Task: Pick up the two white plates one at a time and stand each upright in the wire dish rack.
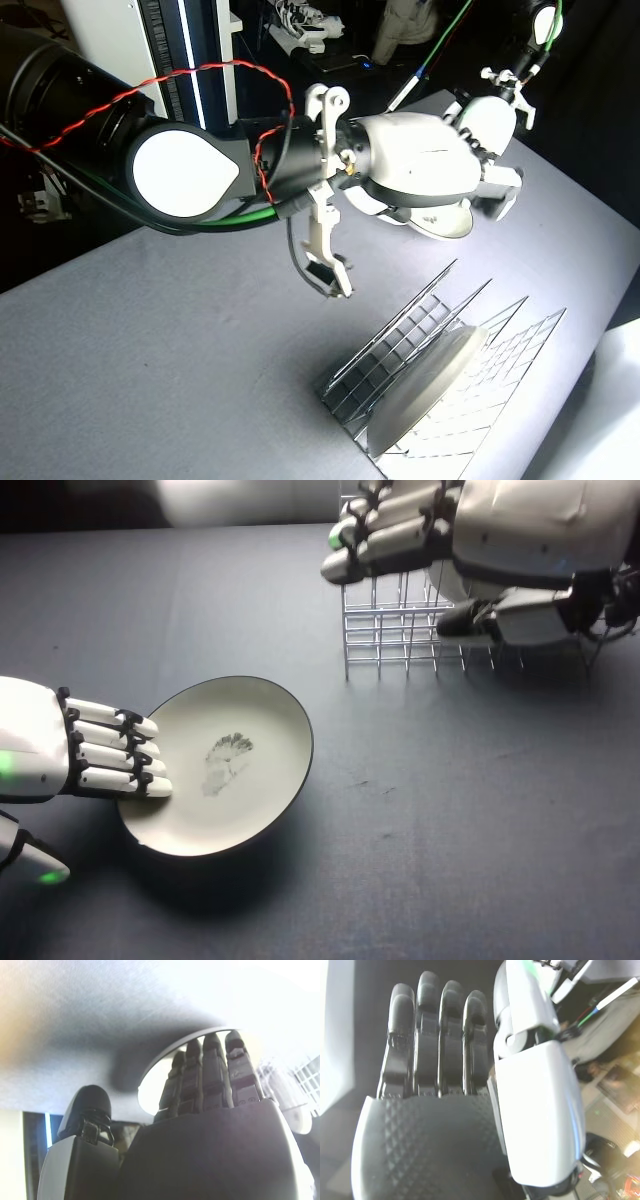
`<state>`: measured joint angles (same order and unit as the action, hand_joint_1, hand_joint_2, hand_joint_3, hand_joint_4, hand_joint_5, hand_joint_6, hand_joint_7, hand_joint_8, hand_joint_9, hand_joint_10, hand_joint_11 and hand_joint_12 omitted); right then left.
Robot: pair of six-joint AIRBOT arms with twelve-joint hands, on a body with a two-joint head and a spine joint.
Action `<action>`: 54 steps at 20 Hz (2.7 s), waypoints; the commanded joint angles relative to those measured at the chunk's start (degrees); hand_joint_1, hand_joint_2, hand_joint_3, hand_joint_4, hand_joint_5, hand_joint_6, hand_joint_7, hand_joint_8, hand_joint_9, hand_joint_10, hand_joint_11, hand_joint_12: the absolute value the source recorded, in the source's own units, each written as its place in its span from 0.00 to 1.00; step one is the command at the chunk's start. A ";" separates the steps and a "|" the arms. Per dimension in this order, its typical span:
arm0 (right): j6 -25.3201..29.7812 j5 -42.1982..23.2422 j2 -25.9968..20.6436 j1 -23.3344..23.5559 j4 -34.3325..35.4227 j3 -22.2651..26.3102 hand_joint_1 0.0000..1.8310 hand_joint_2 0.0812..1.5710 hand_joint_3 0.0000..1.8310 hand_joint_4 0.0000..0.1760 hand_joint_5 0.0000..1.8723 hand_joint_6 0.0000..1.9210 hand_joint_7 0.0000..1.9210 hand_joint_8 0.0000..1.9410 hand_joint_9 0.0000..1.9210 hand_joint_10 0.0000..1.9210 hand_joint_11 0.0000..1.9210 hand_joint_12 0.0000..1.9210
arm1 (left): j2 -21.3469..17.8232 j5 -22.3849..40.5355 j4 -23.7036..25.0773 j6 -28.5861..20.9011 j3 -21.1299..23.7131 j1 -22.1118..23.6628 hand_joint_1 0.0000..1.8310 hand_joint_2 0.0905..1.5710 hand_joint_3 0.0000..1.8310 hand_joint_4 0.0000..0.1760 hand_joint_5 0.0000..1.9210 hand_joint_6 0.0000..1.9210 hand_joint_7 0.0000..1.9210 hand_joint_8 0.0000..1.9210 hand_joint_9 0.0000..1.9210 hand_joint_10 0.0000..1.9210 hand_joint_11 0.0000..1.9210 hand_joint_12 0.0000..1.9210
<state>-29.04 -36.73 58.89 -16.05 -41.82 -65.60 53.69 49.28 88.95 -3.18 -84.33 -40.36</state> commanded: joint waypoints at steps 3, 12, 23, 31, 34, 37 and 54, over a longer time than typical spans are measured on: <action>-0.88 -4.63 -0.17 -1.17 -0.11 1.14 0.74 0.59 0.00 0.00 0.13 0.00 0.11 0.00 0.08 0.00 0.00 0.36 | 0.87 2.35 0.93 -0.74 0.26 -1.13 0.01 0.83 0.00 0.00 0.06 0.00 0.05 0.00 0.04 0.00 0.00 0.10; -1.75 -2.32 1.21 -3.16 -0.38 1.90 0.89 0.70 0.00 0.00 0.04 0.00 0.01 0.00 0.00 0.00 0.00 0.13 | 0.28 3.61 -0.88 -1.06 0.13 1.41 0.01 0.83 0.00 0.00 0.07 0.00 0.07 0.00 0.06 0.00 0.00 0.16; -1.32 -4.08 0.97 -2.92 -0.36 2.12 0.91 0.72 0.00 0.00 0.03 0.00 0.00 0.00 0.00 0.00 0.00 0.10 | -0.28 0.75 -2.53 -0.10 -1.65 7.99 0.02 0.82 0.00 0.00 0.08 0.01 0.08 0.00 0.07 0.00 0.00 0.18; -1.31 -4.28 0.76 -3.01 -0.36 2.64 0.90 0.71 0.00 0.00 0.03 0.00 0.00 0.00 0.00 0.00 0.00 0.08 | 0.49 -1.65 -2.54 0.05 -1.89 8.12 0.03 0.83 0.00 0.00 0.09 0.00 0.08 0.00 0.07 0.00 0.00 0.18; -1.31 -4.28 0.52 -3.33 -0.36 2.79 0.90 0.71 0.00 0.00 0.01 0.00 0.00 0.00 0.00 0.00 0.00 0.07 | 0.49 -1.40 -2.54 0.05 -1.56 7.34 0.03 0.83 0.00 0.00 0.08 0.00 0.09 0.00 0.08 0.00 0.00 0.19; -1.31 -4.32 0.28 -3.70 -0.35 3.07 0.90 0.70 0.00 0.00 0.01 0.00 0.00 0.00 0.00 0.00 0.00 0.06 | 0.72 -1.41 -2.54 0.05 -1.52 5.65 0.01 0.83 0.00 0.00 0.07 0.00 0.07 0.00 0.06 0.00 0.00 0.16; -1.30 -4.80 -0.51 -4.85 0.20 4.53 0.76 0.59 0.00 0.00 0.00 0.00 0.00 0.00 0.00 0.00 0.00 0.00 | 2.64 0.79 -3.26 -1.83 -1.92 -3.76 0.04 0.83 0.00 0.00 0.08 0.00 0.08 0.00 0.07 0.01 0.00 0.18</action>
<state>-30.24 -36.10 58.70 -21.06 -43.83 -61.34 55.24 47.16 82.28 -4.86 -86.54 -43.42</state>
